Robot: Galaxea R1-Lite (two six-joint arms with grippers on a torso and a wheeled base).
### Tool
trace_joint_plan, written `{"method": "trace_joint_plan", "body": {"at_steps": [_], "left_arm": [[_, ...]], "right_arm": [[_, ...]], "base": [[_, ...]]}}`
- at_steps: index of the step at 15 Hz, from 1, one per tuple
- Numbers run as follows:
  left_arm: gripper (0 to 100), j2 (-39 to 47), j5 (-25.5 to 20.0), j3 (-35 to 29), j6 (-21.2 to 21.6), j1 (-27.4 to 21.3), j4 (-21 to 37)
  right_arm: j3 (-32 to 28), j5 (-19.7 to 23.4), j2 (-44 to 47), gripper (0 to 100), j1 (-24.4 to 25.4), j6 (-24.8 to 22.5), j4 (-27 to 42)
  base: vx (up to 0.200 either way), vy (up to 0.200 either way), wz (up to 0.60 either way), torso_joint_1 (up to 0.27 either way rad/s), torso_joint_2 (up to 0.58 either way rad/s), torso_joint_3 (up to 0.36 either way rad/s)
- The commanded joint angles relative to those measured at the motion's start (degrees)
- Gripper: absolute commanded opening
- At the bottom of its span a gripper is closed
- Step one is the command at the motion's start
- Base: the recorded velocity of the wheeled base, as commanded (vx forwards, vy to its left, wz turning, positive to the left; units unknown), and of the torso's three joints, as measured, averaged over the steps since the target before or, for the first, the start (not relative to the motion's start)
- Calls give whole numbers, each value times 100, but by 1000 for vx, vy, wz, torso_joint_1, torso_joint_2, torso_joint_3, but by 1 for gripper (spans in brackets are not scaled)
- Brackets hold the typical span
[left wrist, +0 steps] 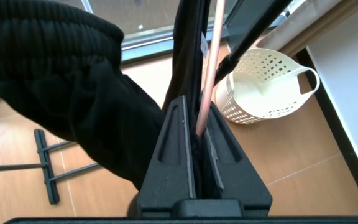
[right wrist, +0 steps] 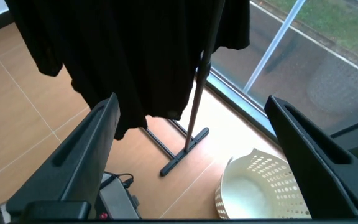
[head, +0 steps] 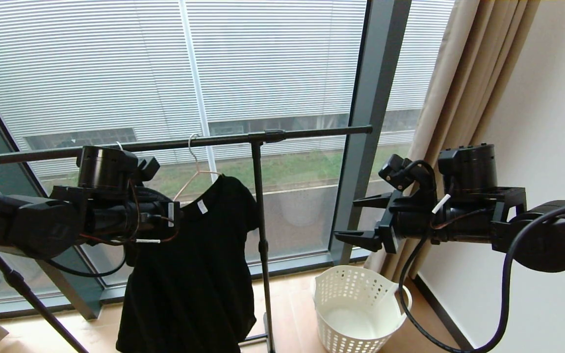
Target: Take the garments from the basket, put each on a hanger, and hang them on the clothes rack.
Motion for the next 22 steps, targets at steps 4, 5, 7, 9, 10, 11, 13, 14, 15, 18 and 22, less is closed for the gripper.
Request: {"method": "trace_joint_plan", "body": {"at_steps": [4,5,7,9,10,11,13,14,15,18,22], "left_arm": [[100,-24,-2,62,-17,-53,14],[100,-156,-2,167,-8,-124,14],[100,-622,-2,466,80,-273,23],[100,-1273,7,949,89,-528,32],[100,-1668,16,1257,89,-642,32],[100,-2107,77,1582,107,-739,32],[100,-2925,95,2338,107,-923,32],[100,-3162,95,2558,107,-1003,41],[100,-3672,95,3068,107,-1152,32],[100,-4270,86,3859,107,-1275,23],[100,-4621,77,4465,107,-1337,14]], "right_arm": [[-10,3,22,100,4,-3,1],[-10,3,22,100,4,-3,1],[-10,3,31,100,4,-3,-7],[87,-314,-162,100,30,5,-16],[280,-665,-593,100,92,5,-16],[561,-1043,-1094,100,101,5,-25],[1176,-1500,-2043,100,4,14,-60],[1440,-1623,-2272,100,-93,14,-60],[2319,-1896,-2843,100,-251,5,-78],[3637,-2001,-3537,100,-514,-3,-86],[4578,-2309,-4451,100,-585,5,-51]], "base": [[0,0,0,0,0,0],[0,0,0,0,0,0],[0,0,0,0,0,0],[0,0,0,0,0,0],[0,0,0,0,0,0],[0,0,0,0,0,0],[0,0,0,0,0,0],[0,0,0,0,0,0],[0,0,0,0,0,0],[0,0,0,0,0,0],[0,0,0,0,0,0]]}}
